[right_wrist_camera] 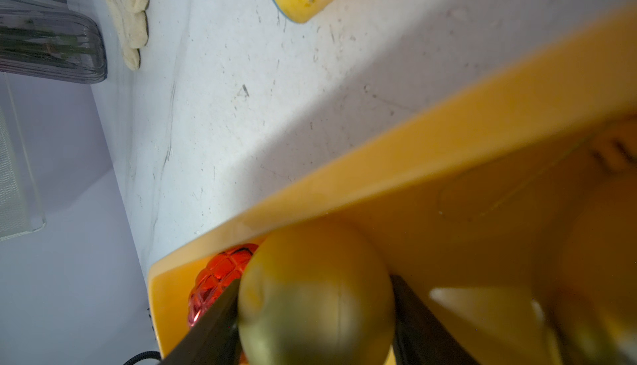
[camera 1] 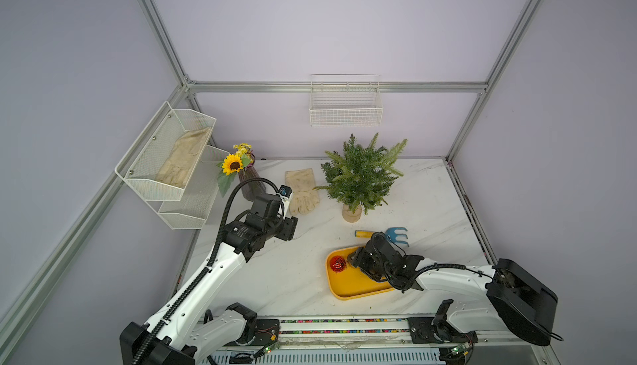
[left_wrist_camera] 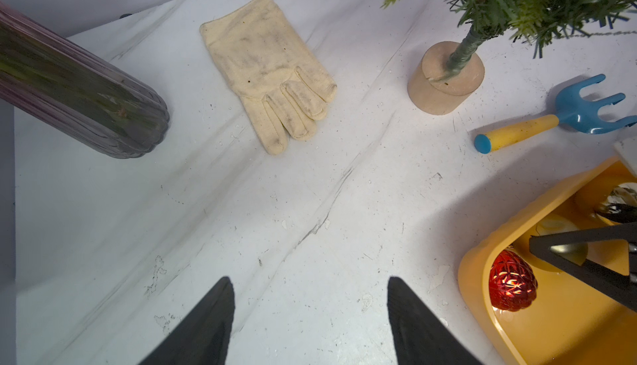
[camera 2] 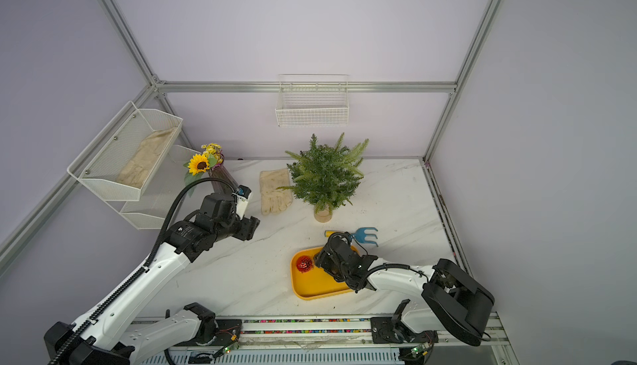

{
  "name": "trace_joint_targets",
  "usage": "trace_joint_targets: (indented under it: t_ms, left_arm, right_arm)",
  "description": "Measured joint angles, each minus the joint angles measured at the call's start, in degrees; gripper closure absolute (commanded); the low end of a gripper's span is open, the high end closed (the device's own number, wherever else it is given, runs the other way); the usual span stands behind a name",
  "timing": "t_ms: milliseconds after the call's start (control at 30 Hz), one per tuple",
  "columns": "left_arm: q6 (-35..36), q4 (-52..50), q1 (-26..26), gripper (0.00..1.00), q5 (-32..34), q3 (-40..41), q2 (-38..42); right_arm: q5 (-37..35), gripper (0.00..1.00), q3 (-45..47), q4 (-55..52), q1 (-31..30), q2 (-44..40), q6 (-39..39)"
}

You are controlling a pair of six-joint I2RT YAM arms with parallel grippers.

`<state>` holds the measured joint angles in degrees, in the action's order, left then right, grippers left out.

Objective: Decorate the small christmas tree with ornaments
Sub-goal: Pick up an ornament from the container.

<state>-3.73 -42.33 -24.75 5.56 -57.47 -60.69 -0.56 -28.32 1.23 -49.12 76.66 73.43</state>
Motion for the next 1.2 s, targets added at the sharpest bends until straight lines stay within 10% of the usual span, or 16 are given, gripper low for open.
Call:
trace_joint_targets:
  t_ms: [467, 1200]
  left_arm:
    - [0.2, 0.4, 0.1, 0.3, -2.6, 0.0, 0.1]
    - [2.8, 9.9, 0.3, 0.3, -17.7, 0.7, 6.2]
  right_arm:
    - [-0.4, 0.39, -6.0, -12.6, 0.0, -11.5, -7.1]
    - [1.6, 0.41, -31.3, -32.0, 0.0, -15.6, -38.5]
